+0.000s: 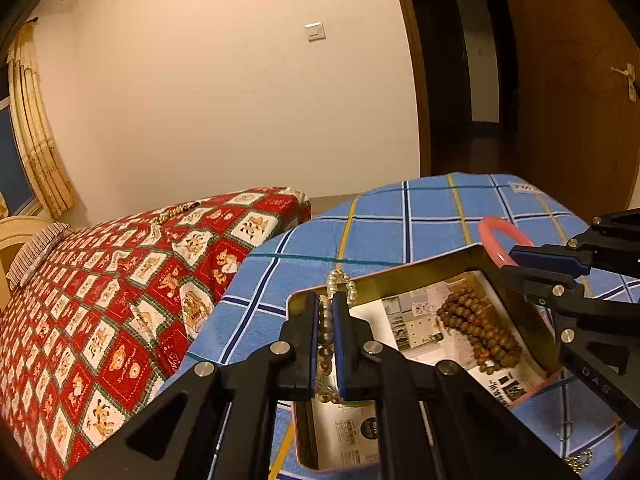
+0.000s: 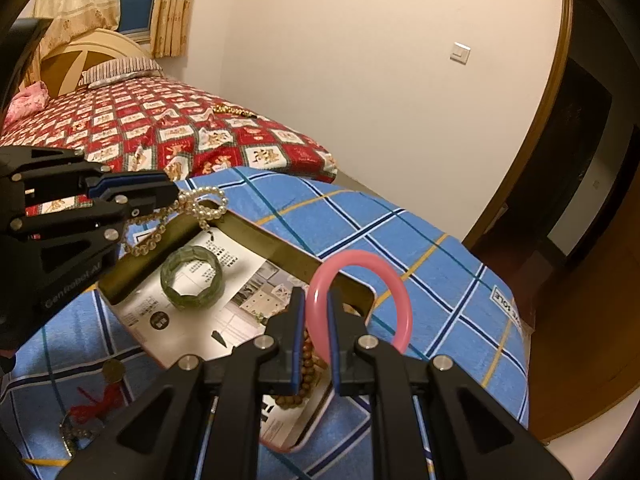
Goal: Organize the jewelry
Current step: 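Carry the pearl necklace and pink bangle over the pink tin with both tools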
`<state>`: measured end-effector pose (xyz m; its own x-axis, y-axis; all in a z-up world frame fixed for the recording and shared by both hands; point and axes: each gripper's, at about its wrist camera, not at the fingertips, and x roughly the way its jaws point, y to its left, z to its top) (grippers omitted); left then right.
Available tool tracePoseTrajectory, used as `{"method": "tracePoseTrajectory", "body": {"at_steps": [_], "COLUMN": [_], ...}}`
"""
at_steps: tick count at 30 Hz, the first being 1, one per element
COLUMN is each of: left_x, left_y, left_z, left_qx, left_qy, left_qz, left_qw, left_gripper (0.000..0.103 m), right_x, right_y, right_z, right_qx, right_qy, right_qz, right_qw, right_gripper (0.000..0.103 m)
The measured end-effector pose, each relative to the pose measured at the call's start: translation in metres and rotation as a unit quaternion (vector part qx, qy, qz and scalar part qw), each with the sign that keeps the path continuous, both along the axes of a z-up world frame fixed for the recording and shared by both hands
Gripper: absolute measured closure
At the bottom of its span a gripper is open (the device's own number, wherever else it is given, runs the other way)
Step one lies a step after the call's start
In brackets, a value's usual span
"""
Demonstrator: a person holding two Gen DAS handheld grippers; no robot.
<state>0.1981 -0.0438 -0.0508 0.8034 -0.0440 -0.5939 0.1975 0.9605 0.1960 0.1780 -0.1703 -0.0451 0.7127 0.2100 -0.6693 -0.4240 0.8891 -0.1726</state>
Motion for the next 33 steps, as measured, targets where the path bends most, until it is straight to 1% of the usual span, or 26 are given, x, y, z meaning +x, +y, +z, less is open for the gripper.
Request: {"method": "tracePoseTrajectory", "body": {"at_steps": [5,10,33], "left_x": [0.011,0.018,0.025], "left_y": [0.000,-0.001,-0.006], "left_z": [-0.013,-0.019,-0.029], "left_qx": [0.002,0.002,0.009], "left_qy": [0.013,0.019,0.027], "left_qz": [0.002,0.001,-0.003], "left_qw": [0.9999,0.9998,0.9996], "left_gripper": [0.097,0.097,0.097], "right_x": [0.009,0.017,0.022], "right_y": [0.003,0.003,0.019], "right_z": [-0.011,-0.018,-0.027], "right_qx": [-0.006,-0.008,-0.019], "right_qy": [0.013,0.020,0.020], "right_qz": [0.004,0.005,0.024], "right_qw": [1.000,1.000,0.999], "right_gripper": [0.090,0.090,0.090]}}
